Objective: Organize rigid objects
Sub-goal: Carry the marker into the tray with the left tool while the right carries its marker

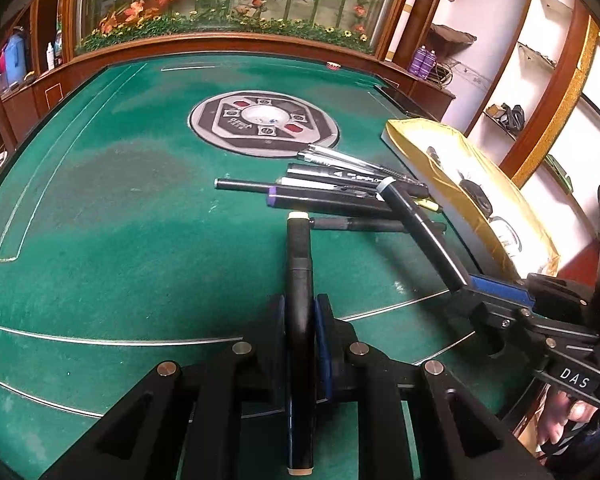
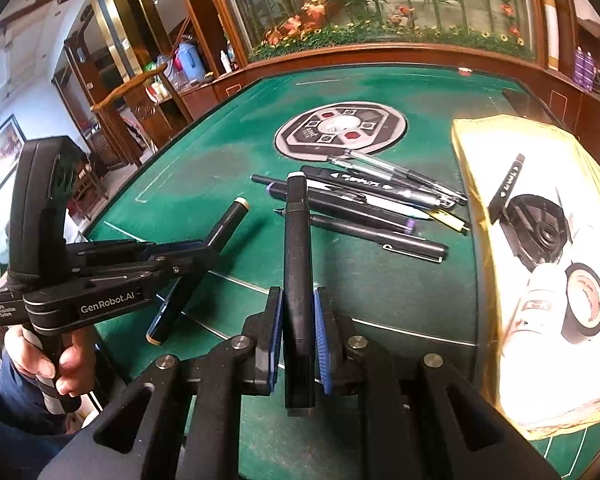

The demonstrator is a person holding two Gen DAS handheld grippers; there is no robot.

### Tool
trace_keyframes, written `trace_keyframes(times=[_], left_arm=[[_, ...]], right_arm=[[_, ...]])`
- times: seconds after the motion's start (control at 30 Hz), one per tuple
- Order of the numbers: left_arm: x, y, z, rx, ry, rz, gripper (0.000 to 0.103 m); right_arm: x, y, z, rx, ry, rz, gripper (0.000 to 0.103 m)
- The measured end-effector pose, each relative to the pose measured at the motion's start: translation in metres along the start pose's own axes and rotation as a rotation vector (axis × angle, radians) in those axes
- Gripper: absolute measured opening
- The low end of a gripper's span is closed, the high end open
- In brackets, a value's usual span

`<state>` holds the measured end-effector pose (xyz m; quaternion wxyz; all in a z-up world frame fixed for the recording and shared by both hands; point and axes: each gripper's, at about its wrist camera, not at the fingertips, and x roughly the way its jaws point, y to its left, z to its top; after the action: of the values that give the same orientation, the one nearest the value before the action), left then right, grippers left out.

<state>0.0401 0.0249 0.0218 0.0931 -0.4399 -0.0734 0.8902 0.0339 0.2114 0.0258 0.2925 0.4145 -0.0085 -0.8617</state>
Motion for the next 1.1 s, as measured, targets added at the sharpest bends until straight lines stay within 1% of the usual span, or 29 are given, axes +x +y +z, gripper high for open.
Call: trace_keyframes(times=[0.27,0.57,0.83,1.1], left_arm=[[-0.002,-0.016,0.008,0.018,0.004,-0.007,0.015],[-0.002,-0.037,0.022,0.050,-0.003,-0.010,0.015],[-0.005,-0.064,0.042,0.084,-0.019,-0.056,0.015],[0.005,-0.094,0.059,0.097,-0.004,-0.115,0.015]], right_arm=[[-0.015,-0.014,-0.001,0.052,-0.041,0.035,0.015],[-0.033,-0.038,-0.006,0.105,-0.086,0.034,0.015],[-0.053,-0.062,-0.006,0.158,-0.131,0.019,0.015],[-0.077,-0.090,-0.008,0.204,-0.174,-0.017,0.015]])
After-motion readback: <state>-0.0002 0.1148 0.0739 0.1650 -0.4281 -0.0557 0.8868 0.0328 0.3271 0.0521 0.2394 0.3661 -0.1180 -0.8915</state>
